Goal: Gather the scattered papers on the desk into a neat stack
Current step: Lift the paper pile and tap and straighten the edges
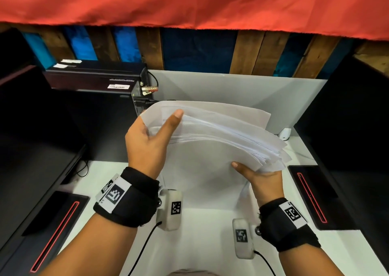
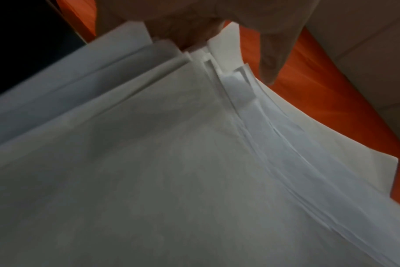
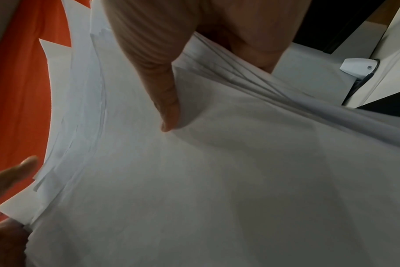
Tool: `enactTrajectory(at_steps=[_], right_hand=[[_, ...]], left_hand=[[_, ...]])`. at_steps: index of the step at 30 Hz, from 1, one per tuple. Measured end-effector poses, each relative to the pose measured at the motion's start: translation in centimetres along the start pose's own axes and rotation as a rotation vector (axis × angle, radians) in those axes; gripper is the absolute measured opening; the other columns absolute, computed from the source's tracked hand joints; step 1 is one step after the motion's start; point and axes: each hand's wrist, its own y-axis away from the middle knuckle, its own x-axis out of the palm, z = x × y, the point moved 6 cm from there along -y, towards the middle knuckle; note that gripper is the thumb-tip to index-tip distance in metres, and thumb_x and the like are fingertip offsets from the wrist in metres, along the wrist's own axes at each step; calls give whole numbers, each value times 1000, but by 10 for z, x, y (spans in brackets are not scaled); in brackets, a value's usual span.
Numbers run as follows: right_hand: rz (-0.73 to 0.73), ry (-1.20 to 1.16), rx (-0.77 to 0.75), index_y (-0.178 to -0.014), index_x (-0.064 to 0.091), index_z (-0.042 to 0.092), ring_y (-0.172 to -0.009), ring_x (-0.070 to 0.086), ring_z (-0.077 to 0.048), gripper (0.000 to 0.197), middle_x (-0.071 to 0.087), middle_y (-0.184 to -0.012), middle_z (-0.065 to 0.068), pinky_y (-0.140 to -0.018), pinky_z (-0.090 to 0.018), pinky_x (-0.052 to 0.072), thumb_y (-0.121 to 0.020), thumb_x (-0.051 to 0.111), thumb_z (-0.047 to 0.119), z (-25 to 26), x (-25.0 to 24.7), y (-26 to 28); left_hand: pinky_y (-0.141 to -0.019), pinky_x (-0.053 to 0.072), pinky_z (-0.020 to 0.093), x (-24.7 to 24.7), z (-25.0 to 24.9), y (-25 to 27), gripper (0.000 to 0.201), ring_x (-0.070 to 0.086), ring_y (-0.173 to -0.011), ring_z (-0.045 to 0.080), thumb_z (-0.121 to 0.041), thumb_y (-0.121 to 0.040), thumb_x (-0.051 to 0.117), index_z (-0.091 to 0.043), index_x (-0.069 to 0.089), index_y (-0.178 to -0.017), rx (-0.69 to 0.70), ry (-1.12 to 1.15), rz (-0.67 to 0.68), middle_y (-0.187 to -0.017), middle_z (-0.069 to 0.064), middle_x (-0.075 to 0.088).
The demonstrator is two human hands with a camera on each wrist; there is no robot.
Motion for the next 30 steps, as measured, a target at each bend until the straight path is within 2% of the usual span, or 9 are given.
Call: enactTrajectory(at_steps=[3, 5, 9, 12, 15, 17, 20, 24, 30], right_hand=[[10, 7, -10, -107, 67, 11, -96, 70, -20, 48, 74, -102, -4, -91, -37, 55, -64, 81, -5, 0, 1, 1], [12, 0, -29, -105, 68, 14, -96, 70, -20, 47, 74, -101, -3, -89, -33, 55, -64, 81, -7, 2, 1, 1], [4, -13, -29, -108, 67, 13, -98, 70, -19, 51, 73, -103, -3, -91, -39, 54, -63, 82, -6, -1, 0, 0], [1, -18, -33, -107, 67, 14, -98, 69, -20, 50, 73, -103, -4, -91, -40, 54, -63, 82, -6, -2, -1, 0], [11, -18, -39, -103, 68, 17, -95, 70, -17, 47, 74, -100, -1, -88, -33, 55, -64, 81, -7, 0, 1, 0], [16, -14, -42, -101, 69, 17, -94, 70, -17, 45, 74, -99, 0, -86, -28, 56, -64, 81, -7, 1, 2, 1], [21, -10, -37, -104, 68, 11, -95, 70, -16, 45, 74, -100, -1, -86, -27, 56, -64, 80, -7, 1, 1, 3], [23, -3, -28, -106, 68, 6, -95, 70, -19, 45, 74, -100, -4, -89, -33, 55, -64, 81, -7, -1, 0, 2], [33, -13, -32, -105, 68, 6, -94, 70, -19, 44, 74, -99, -4, -90, -36, 55, -65, 79, -8, -1, 0, 1]], left_hand=[[-75, 54, 19, 1, 3, 0, 24, 71, -90, 10, -18, -82, 72, -9, 69, -104, -23, -42, -41, -96, 1, 74], [-71, 53, 17, 0, 9, -1, 21, 70, -86, 8, -8, -85, 64, -7, 68, -106, -26, -67, -58, -95, 2, 72], [-64, 46, 9, -3, 13, 0, 26, 63, -76, -2, 3, -86, 49, -12, 66, -97, -8, -109, -84, -81, -13, 66], [-70, 45, 6, -3, 8, 1, 12, 62, -83, -5, -17, -90, 61, -13, 64, -101, 12, -128, -94, -83, -21, 64], [-70, 48, 6, 0, 6, 0, 54, 63, -87, -7, -46, -71, 75, -14, 59, -112, -20, -162, -95, -88, -27, 63], [-78, 55, 19, 1, 6, -1, 68, 65, -89, -3, -59, -58, 79, -24, 55, -111, -56, -199, -107, -93, -28, 64], [-87, 54, 44, 1, 11, -2, 68, 67, -94, 11, -70, -48, 79, -37, 51, -100, -77, -241, -143, -98, -14, 67], [-90, 51, 51, 3, 16, -2, 59, 64, -101, 21, -72, -48, 76, -45, 49, -93, -100, -254, -145, -102, -8, 65], [-91, 49, 52, 5, 15, -6, 65, 62, -104, 24, -77, -43, 76, -42, 50, -91, -109, -236, -152, -102, -6, 65]])
